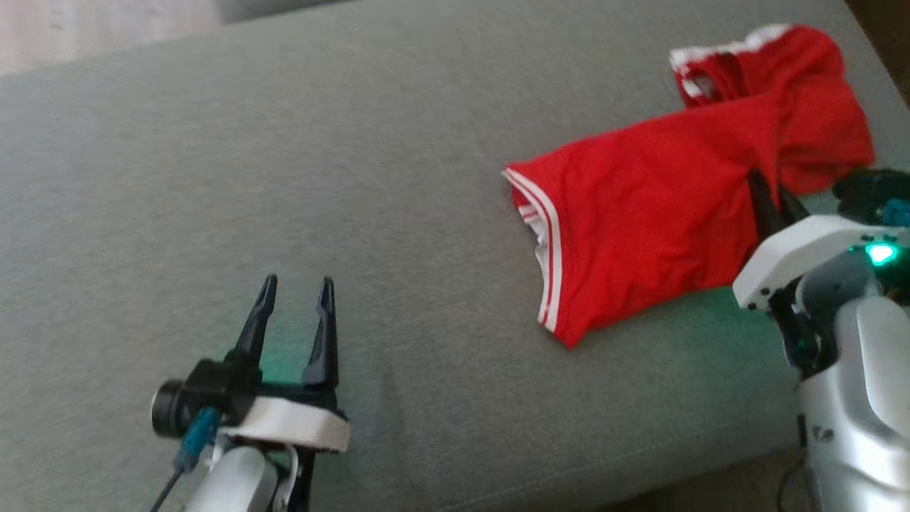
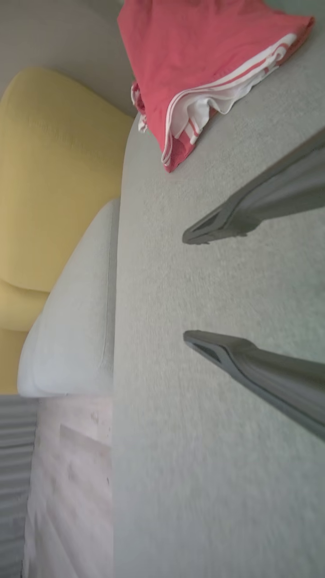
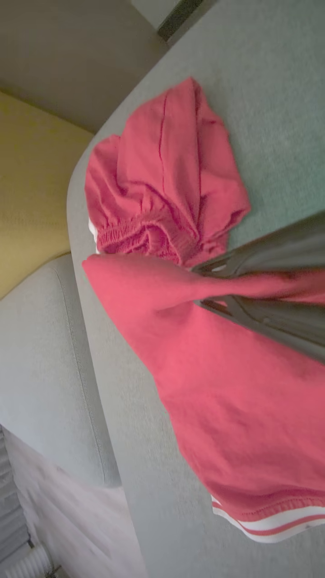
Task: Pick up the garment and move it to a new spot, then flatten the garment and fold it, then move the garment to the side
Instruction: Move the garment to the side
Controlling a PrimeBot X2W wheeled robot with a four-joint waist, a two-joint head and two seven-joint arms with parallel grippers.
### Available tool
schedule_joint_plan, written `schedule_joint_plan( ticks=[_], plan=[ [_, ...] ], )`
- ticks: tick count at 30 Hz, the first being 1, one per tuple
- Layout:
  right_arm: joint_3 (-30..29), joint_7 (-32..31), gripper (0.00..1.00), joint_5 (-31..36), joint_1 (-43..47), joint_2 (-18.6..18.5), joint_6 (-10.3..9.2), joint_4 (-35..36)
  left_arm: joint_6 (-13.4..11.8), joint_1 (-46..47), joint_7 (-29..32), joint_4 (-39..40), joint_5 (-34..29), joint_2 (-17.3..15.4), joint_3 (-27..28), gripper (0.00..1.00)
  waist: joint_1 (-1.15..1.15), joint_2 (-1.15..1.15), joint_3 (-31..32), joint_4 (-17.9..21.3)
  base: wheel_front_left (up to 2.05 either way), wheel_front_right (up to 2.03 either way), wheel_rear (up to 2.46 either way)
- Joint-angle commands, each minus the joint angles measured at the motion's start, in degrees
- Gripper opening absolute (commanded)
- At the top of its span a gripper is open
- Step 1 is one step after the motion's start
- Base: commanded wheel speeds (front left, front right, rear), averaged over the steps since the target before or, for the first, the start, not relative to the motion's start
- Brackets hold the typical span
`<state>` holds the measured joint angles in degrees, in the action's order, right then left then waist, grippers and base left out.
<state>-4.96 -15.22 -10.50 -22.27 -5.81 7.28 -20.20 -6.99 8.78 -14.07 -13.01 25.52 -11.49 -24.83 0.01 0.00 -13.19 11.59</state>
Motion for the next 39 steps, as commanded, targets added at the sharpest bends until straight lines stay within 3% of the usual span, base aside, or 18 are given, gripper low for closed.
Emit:
schedule_joint_plan(
  ticks=[1,7,15,22,30,38,39],
  plan=[
    [0.8,0.1,0.0,0.1,-2.6,-0.6,0.21,2.4,0.4,2.7,0.2,1.4,-0.9,-0.9,1.1,1.0,-0.01,0.0,-4.0,4.1,0.0,0.0,0.0],
    [1.3,0.7,0.0,0.1,-5.2,-0.5,0.21,1.5,0.8,4.7,0.7,0.7,-1.3,-0.8,0.2,1.0,-0.01,0.0,-4.3,4.0,0.0,0.0,0.0],
    [0.0,-1.2,0.0,-1.0,-11.7,-3.8,0.21,-2.1,0.3,3.4,0.2,-0.3,-0.5,-0.3,0.5,1.0,-0.01,0.0,-1.3,-0.3,0.0,0.0,0.0],
    [-4.7,-3.1,0.0,0.3,-16.6,-9.8,0.21,-7.7,0.3,1.8,-0.3,-0.7,0.0,0.4,0.5,1.0,-0.01,0.0,1.0,-5.5,0.0,0.0,0.0],
    [-10.4,-4.8,0.0,3.7,-17.2,-17.1,0.21,-9.3,0.0,1.0,-0.5,0.0,-0.2,0.4,0.3,1.0,-0.01,0.0,0.3,-9.8,0.0,0.0,0.0],
    [-19.9,-5.2,0.0,7.4,-16.9,-19.3,0.21,-9.6,-0.2,1.5,-0.5,1.1,-0.5,-0.2,0.2,1.0,-0.01,0.0,-2.1,-11.5,0.0,0.0,0.0],
    [-20.8,-4.6,0.15,8.0,-16.8,-19.3,0.21,-9.9,-0.2,1.6,-0.4,1.2,-0.6,-0.3,0.2,1.0,-0.01,0.0,-2.3,-11.4,0.0,0.0,0.0]
  ],
)
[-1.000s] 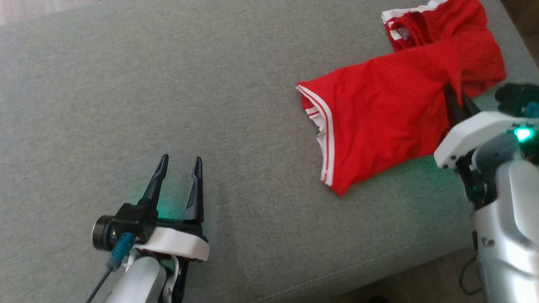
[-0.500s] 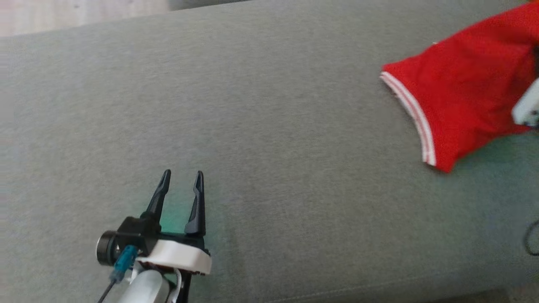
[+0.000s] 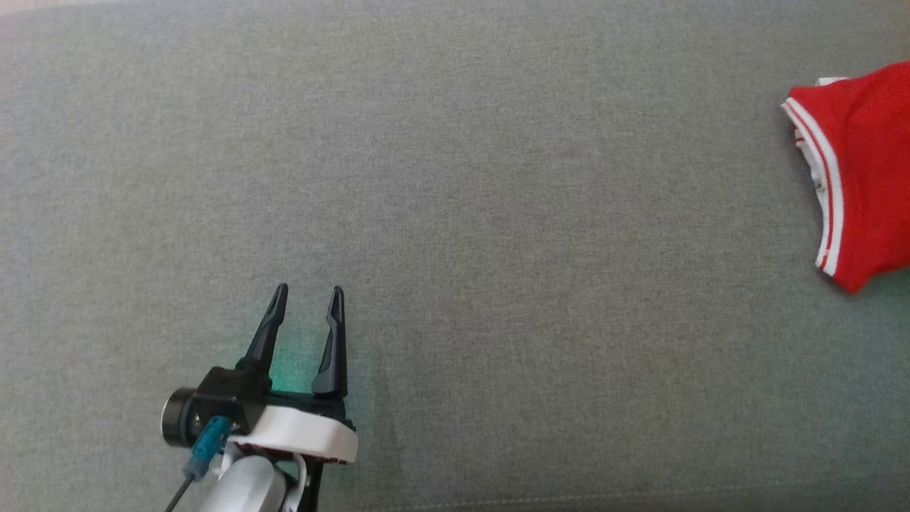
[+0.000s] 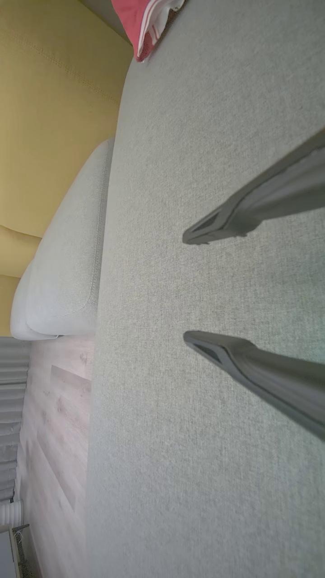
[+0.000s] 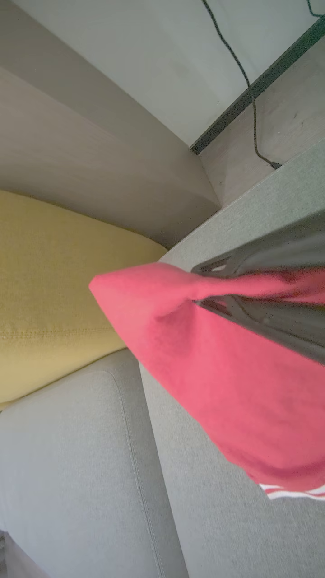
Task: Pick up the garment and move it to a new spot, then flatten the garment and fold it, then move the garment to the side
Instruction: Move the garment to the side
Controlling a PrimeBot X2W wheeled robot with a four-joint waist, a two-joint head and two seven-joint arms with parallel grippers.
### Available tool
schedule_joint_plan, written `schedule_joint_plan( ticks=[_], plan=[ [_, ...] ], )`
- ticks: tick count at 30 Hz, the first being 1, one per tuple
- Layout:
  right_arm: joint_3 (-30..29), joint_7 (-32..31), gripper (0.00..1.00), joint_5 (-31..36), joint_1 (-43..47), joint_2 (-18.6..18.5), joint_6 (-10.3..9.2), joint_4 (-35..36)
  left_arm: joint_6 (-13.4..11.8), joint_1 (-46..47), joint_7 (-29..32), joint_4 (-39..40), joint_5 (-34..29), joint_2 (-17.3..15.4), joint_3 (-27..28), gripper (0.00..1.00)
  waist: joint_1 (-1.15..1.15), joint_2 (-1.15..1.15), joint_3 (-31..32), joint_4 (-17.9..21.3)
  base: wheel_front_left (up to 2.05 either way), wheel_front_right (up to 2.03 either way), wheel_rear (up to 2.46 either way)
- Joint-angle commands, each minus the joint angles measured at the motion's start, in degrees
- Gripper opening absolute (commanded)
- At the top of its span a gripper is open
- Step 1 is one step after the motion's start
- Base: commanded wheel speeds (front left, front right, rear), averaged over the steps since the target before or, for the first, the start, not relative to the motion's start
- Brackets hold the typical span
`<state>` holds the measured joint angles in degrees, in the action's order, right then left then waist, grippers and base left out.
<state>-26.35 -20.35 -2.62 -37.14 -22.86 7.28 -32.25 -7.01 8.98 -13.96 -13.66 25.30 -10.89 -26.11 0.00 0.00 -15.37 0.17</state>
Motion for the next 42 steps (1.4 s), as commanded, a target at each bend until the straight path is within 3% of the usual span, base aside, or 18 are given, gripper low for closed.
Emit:
schedule_joint_plan(
  ticks=[1,2,3,9,23,35,42],
  plan=[
    [-0.3,1.1,0.41,0.8,-1.8,-2.2,0.21,1.9,-0.2,1.4,-0.5,1.9,-0.4,-1.0,1.4,1.0,0.0,0.0,-0.3,0.1,0.0,0.0,0.0],
    [-1.2,1.9,0.87,1.3,-1.7,-1.9,0.21,1.6,-0.3,1.5,-0.4,2.0,-0.5,-1.1,1.3,1.0,0.0,0.0,-0.4,0.3,0.0,0.0,0.0],
    [-1.9,2.5,1.0,1.7,-1.7,-1.6,0.21,1.2,-0.3,1.5,-0.3,2.0,-0.5,-1.2,1.2,1.0,0.0,0.0,-0.4,0.4,0.0,0.0,0.0],
    [-0.7,7.0,1.0,3.7,-2.3,0.9,0.21,0.7,-0.6,1.3,0.2,2.3,-0.5,-1.7,1.0,1.0,0.0,0.0,0.6,2.2,0.0,0.0,0.0],
    [17.5,11.6,1.0,-2.4,-0.1,6.5,0.21,8.5,-1.2,-1.8,0.1,1.9,1.4,-1.9,1.6,1.0,0.0,0.0,9.1,3.6,0.0,0.0,0.0],
    [23.0,21.5,1.0,-3.8,16.2,17.8,0.21,14.0,-3.9,-7.1,-0.3,2.2,3.4,-3.0,4.5,1.0,0.0,0.0,15.9,-1.6,0.0,0.0,0.0],
    [25.1,26.4,1.0,-2.2,27.0,19.9,0.21,17.9,-5.6,-10.4,-0.4,3.2,4.1,-3.8,5.8,1.0,0.0,0.0,17.2,-3.3,0.0,0.0,0.0]
  ],
)
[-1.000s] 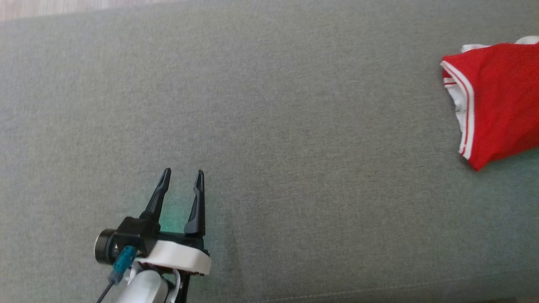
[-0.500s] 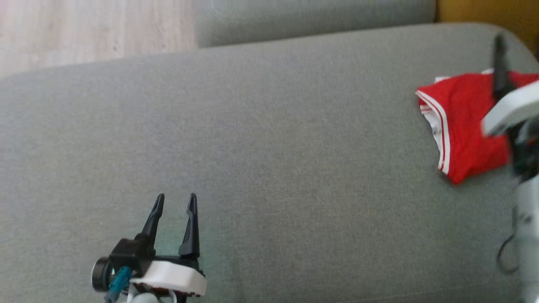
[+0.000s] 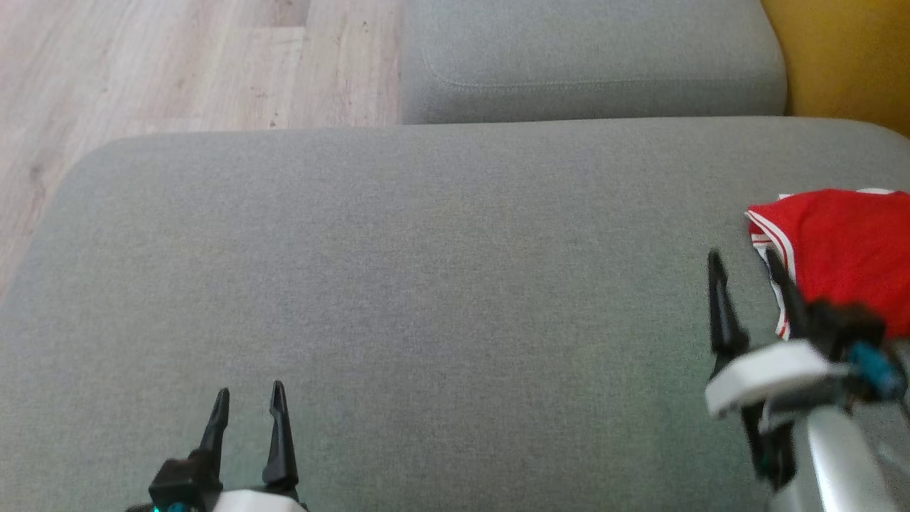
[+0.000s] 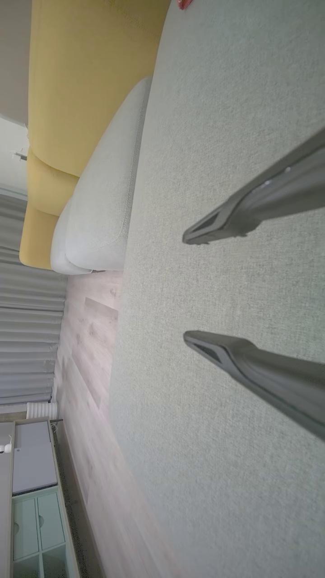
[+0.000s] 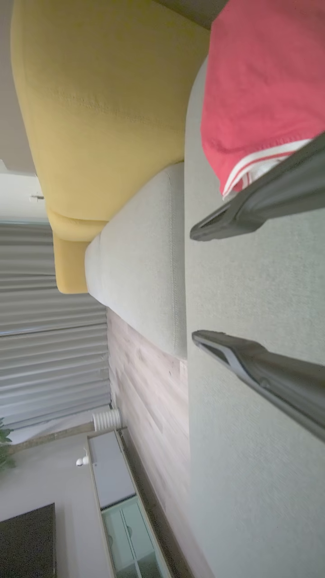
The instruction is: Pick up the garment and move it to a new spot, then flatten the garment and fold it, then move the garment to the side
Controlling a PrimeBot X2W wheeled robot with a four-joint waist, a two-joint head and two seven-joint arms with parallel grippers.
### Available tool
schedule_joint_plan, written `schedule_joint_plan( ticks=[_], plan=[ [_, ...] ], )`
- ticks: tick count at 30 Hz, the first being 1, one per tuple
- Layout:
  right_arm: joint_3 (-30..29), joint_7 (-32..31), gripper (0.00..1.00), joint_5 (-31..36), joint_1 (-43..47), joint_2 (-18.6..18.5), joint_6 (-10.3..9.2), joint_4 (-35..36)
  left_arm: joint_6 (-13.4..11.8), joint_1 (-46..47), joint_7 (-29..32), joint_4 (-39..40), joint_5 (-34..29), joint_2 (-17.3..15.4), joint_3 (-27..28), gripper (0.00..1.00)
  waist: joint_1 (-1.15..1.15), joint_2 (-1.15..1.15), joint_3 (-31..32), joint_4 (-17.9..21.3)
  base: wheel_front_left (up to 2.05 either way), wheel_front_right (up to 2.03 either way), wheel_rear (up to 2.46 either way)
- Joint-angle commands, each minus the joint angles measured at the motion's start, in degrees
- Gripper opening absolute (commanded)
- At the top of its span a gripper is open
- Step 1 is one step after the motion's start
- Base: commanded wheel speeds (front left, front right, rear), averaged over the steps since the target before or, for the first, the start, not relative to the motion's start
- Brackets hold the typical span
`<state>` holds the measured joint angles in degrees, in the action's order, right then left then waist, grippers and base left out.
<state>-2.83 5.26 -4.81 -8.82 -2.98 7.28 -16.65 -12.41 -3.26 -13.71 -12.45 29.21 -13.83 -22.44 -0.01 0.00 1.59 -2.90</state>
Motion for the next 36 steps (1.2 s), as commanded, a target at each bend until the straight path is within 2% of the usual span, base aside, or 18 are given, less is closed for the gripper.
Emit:
schedule_joint_plan(
  ticks=[1,7,15,23,36],
  plan=[
    [2.2,1.4,1.0,-0.8,0.2,0.0,0.21,2.8,-0.3,1.4,-0.7,2.1,0.3,-0.8,2.2,1.0,0.01,0.0,0.5,-0.3,0.0,0.0,0.0],
    [5.3,3.6,1.0,-4.7,7.2,0.1,0.21,5.4,-1.6,-0.3,-0.7,1.8,0.7,-0.5,2.7,1.0,0.01,0.0,1.2,0.1,0.0,0.0,0.0],
    [7.5,4.7,1.0,-5.7,11.2,0.1,0.21,7.3,-0.3,-0.6,-0.2,0.9,1.9,0.0,1.9,1.0,0.01,0.0,1.4,0.6,0.0,0.0,0.0],
    [8.6,4.4,1.0,-5.9,12.5,0.1,0.21,6.9,0.1,-0.1,0.2,0.0,1.9,0.2,0.7,1.0,0.01,0.0,1.3,0.5,0.0,0.0,0.0],
    [8.9,4.5,1.0,-5.9,12.1,0.1,0.21,6.1,-0.8,0.1,0.4,0.4,2.5,0.1,1.1,1.0,0.01,0.0,1.3,0.1,0.0,0.0,0.0]
  ],
)
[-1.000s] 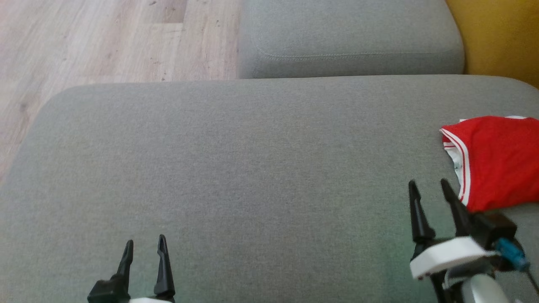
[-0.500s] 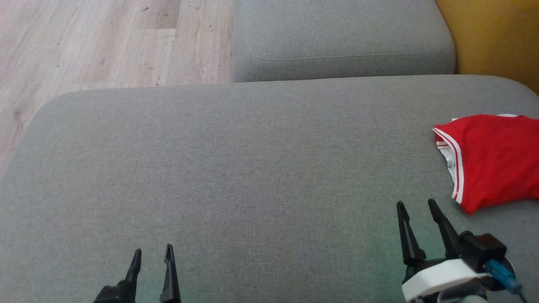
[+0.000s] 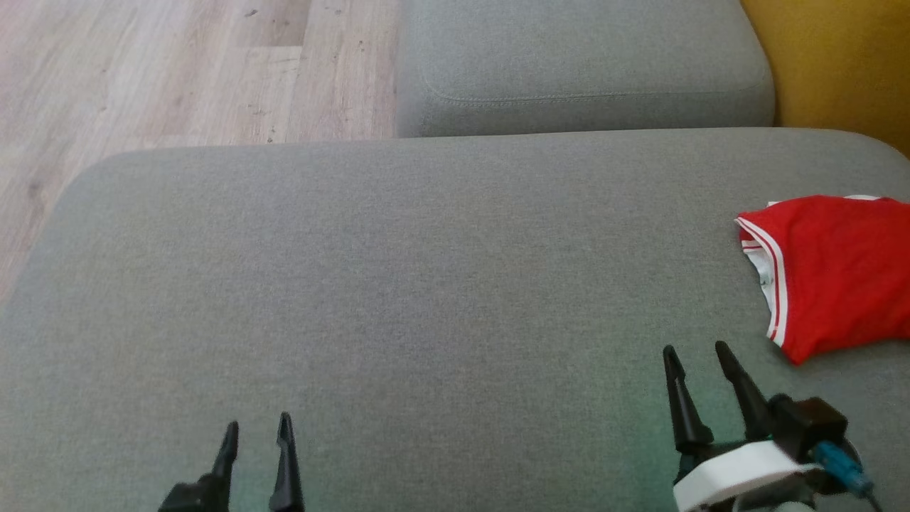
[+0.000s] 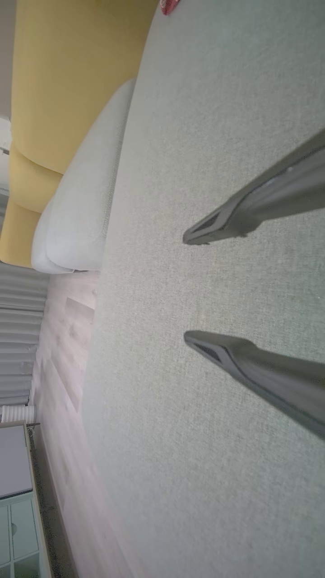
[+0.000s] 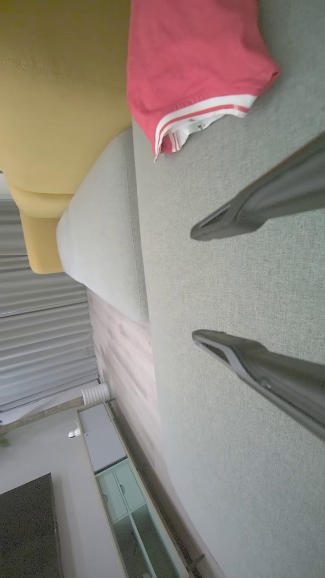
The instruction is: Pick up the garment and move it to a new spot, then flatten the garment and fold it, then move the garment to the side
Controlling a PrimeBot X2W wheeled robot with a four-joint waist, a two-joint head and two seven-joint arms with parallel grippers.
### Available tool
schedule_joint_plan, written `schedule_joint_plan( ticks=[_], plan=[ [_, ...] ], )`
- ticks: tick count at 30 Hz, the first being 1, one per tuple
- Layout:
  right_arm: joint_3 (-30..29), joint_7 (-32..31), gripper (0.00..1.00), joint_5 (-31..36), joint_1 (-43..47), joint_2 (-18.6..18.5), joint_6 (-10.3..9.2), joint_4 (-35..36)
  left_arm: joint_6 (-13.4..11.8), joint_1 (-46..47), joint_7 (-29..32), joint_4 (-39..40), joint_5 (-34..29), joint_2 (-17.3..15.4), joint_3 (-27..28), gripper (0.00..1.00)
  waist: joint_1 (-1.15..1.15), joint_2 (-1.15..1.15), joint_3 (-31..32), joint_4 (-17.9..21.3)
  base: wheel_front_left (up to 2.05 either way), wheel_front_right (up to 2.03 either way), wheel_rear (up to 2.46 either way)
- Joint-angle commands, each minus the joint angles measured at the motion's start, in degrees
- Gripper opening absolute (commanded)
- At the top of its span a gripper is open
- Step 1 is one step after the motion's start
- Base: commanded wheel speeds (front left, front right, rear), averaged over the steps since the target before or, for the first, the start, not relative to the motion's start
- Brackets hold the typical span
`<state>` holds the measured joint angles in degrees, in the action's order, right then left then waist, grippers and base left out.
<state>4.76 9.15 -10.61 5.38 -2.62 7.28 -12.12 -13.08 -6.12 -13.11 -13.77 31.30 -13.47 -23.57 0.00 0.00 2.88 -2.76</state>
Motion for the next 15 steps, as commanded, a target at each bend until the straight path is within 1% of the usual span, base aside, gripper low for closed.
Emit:
schedule_joint_plan(
  ticks=[1,5,15],
  plan=[
    [0.0,0.0,0.0,0.0,0.0,0.0,0.0,0.0,0.0,0.0,0.0,0.0,0.0,0.0,0.0,0.0,0.0,0.0,0.0,0.0,0.0,0.0,0.0],
    [0.3,-0.1,0.0,-0.1,0.7,0.0,0.0,-3.3,0.0,-0.8,0.0,-2.8,0.0,0.6,-0.6,0.0,0.0,0.0,0.0,0.0,0.0,0.0,0.0],
    [-0.2,-0.9,0.0,-7.0,-0.2,-0.4,0.02,-3.1,1.6,0.2,1.5,-2.5,5.0,1.3,1.8,0.0,0.0,0.0,-0.3,0.2,0.0,0.0,0.0]
  ],
)
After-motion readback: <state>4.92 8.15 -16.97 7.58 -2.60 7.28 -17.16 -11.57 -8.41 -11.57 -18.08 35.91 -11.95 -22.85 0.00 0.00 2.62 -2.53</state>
